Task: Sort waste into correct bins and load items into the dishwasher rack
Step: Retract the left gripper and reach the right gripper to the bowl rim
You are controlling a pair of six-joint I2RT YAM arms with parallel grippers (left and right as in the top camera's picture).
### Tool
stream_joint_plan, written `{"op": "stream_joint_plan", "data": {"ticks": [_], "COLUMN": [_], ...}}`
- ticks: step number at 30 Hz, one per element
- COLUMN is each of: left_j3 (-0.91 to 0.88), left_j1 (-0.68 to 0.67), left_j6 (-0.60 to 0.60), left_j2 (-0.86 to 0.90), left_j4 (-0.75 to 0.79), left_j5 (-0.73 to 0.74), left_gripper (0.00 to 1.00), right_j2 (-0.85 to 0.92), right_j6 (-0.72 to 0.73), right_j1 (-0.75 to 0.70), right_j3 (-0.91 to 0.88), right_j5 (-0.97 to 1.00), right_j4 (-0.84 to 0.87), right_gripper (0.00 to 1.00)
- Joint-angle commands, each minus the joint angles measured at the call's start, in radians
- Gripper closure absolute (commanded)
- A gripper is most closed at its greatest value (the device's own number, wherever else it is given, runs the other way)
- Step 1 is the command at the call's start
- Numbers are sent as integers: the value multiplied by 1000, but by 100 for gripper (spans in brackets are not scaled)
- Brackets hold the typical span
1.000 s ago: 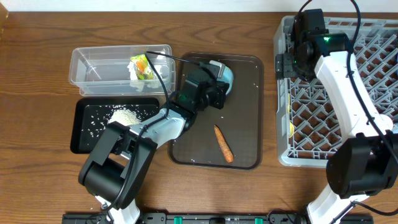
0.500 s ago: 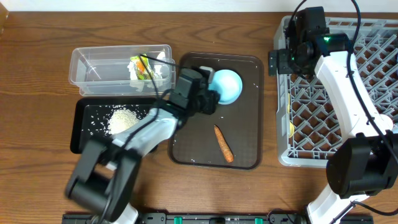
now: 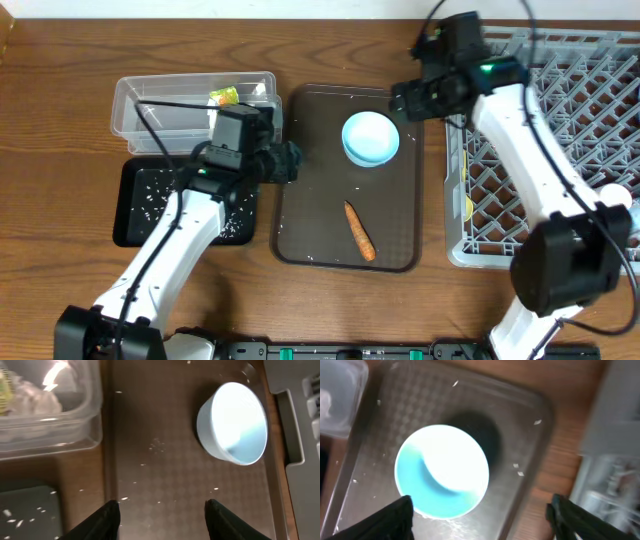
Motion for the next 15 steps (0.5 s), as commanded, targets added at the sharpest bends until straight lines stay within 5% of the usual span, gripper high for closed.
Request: {"op": "stream_joint_plan", "data": {"ticks": [1, 7, 15], "left_j3": [11, 11, 11], "left_j1": [14, 14, 14], "left_j6": [2, 2, 2], "left_j2": [-7, -7, -7], "left_j4": [-16, -33, -32], "left_j5": [-10, -10, -10], "left_gripper": [43, 43, 42], "right_j2": [80, 187, 237], "right_j6": [24, 87, 98], "right_j1": [29, 37, 37], "right_j3": [14, 14, 14], "right_j5": [9, 30, 30], "right_j4": [1, 3, 20], "right_gripper": [20, 29, 83]}}
